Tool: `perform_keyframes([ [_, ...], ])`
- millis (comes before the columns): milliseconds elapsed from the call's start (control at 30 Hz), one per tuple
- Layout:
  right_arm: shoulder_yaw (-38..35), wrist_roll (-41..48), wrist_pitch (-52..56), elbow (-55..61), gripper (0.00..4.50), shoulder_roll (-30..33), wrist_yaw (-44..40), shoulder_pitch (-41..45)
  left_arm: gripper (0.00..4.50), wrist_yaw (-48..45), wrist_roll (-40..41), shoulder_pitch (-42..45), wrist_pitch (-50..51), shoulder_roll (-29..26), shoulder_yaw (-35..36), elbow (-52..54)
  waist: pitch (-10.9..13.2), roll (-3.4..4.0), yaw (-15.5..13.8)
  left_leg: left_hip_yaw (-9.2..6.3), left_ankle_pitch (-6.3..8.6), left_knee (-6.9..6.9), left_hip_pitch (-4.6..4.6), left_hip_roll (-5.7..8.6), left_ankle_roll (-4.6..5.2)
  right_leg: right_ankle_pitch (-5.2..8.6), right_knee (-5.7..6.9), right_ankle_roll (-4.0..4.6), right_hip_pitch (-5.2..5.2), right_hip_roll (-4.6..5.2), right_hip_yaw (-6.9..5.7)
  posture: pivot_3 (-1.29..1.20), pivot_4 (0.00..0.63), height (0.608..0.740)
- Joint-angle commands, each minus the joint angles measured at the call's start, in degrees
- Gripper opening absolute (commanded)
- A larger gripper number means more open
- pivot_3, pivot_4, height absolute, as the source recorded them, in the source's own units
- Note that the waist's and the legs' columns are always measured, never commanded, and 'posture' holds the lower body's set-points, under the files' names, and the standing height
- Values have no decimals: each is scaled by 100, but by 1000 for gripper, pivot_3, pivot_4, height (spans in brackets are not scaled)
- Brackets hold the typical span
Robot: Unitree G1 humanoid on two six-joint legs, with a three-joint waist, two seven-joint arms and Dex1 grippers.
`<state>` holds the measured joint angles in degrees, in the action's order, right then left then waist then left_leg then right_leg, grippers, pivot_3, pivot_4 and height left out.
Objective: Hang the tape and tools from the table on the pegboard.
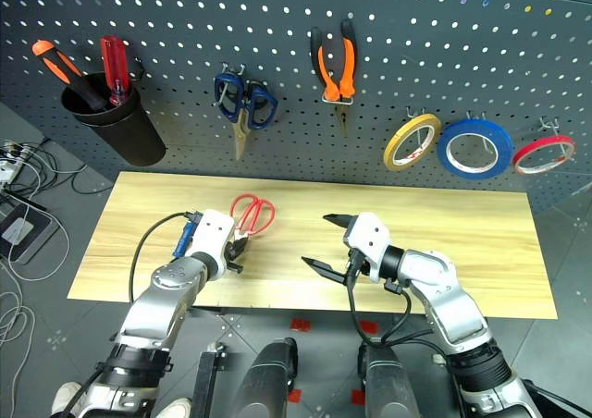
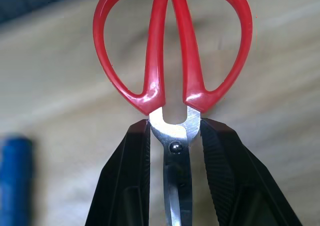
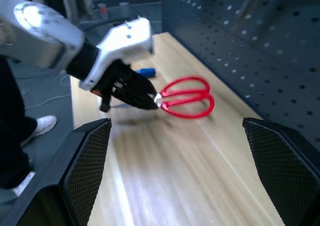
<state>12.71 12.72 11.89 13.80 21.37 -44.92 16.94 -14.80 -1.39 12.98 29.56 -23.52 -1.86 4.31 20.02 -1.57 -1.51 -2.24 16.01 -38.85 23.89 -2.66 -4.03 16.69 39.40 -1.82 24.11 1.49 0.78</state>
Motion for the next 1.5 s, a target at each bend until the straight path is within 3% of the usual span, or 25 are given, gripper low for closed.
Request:
perform_keyframes([
  [33, -267, 335, -21, 296, 4500, -79, 50, -70, 1156, 341, -576, -336, -859, -146, -117, 660, -16, -8, -2, 0, -1, 0, 0, 0, -1, 0, 1, 0, 1, 1, 0, 142, 257, 740],
  [233, -579, 715, 117, 719, 4500, -290, 380, -65, 1156, 898, -1129, -774, -1494, -3, -82, 1424, -144, -7, -34, 4, -3, 2, 6, 4, -5, 0, -5, 0, 0, 3, -5, 158, 216, 740],
  [567, -736, 960, 412, 1152, 4500, -598, 961, 100, 1156, 1541, -1324, -917, -1650, 623, 344, 2244, -505, -10, -178, 24, -2, 10, 3, 5, -4, -1, -19, 0, -7, -4, -8, 189, 175, 740],
  [1000, -756, 930, 363, 1104, 4500, -613, 1080, 337, 1156, 1528, -1219, -365, -2117, 672, 475, 1748, -687, -15, -308, 36, -1, 6, -1, 6, -1, -2, -16, 0, -7, -9, -1, 171, 168, 740],
  [1500, -721, 857, 374, 1342, 4500, -506, 1207, 81, 1156, 929, -691, 458, -2433, 1232, -131, 791, -724, -16, -297, 45, 0, -2, -5, 7, 1, -2, 0, 0, -6, -11, 6, 101, 175, 740],
])
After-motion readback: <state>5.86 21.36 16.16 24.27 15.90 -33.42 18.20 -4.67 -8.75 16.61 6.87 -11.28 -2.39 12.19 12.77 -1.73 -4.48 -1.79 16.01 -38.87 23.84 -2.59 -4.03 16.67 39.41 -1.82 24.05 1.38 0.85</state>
